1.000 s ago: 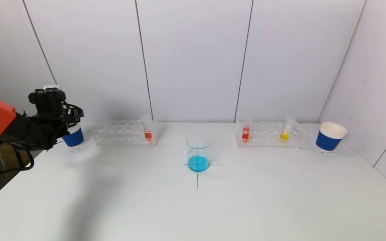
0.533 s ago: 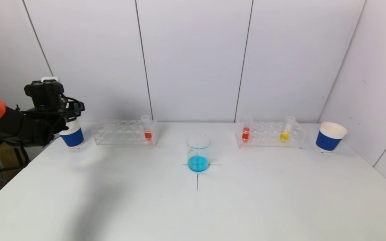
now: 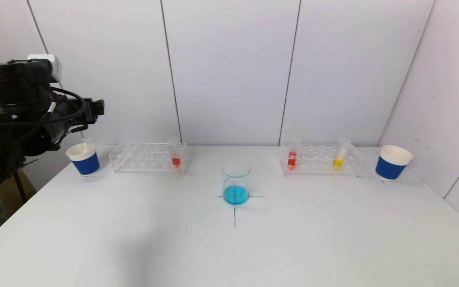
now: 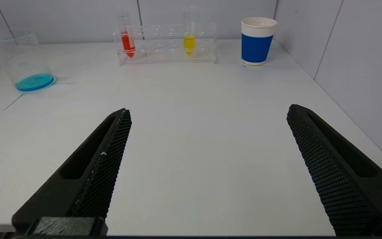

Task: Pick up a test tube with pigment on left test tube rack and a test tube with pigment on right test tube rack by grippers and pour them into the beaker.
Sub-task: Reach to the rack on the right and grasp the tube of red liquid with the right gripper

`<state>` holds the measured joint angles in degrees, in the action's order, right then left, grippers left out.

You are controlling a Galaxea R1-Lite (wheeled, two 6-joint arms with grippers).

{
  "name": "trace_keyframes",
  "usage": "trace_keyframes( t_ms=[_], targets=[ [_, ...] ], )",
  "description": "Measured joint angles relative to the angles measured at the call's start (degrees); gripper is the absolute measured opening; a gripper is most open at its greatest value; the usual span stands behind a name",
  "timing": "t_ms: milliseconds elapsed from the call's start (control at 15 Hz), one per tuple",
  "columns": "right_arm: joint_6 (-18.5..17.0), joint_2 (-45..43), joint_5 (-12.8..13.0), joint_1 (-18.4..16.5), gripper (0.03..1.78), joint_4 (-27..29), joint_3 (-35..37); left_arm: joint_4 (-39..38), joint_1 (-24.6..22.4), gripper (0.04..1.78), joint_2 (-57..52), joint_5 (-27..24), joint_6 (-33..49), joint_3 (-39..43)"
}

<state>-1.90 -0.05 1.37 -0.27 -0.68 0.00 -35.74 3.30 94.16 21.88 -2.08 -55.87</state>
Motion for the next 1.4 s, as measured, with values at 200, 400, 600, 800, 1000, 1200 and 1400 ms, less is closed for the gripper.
trace_keyframes(
  t_ms=[200,400,600,800,1000,1200,1400],
  targets=[
    [-0.02,0.00,0.00,0.00,1.71,0.02,0.00,1.57,1.68,1.76,-11.56,0.55,-0.30,9.01],
    [-0.02,0.00,0.00,0.00,1.71,0.00,0.00,4.79,2.29,1.76,-22.39,6.28,-0.83,17.75],
    [-0.02,0.00,0.01,0.00,1.71,0.00,0.00,5.81,2.45,1.76,-31.60,15.17,-2.51,25.81],
    [-0.02,0.00,0.01,0.00,1.71,-0.02,0.00,6.39,2.50,1.76,-39.92,20.92,-4.04,31.49],
    [-0.02,0.00,0.00,0.00,1.71,0.00,0.00,9.62,2.50,1.76,-49.63,21.39,-6.27,36.58],
    [-0.02,0.00,0.01,0.00,1.71,0.00,0.00,18.08,2.50,1.76,-61.34,21.44,-7.28,39.84],
    [-0.02,0.00,0.01,0.02,1.71,0.02,0.00,30.04,1.62,1.76,-72.42,21.80,-7.75,41.18]
  ],
)
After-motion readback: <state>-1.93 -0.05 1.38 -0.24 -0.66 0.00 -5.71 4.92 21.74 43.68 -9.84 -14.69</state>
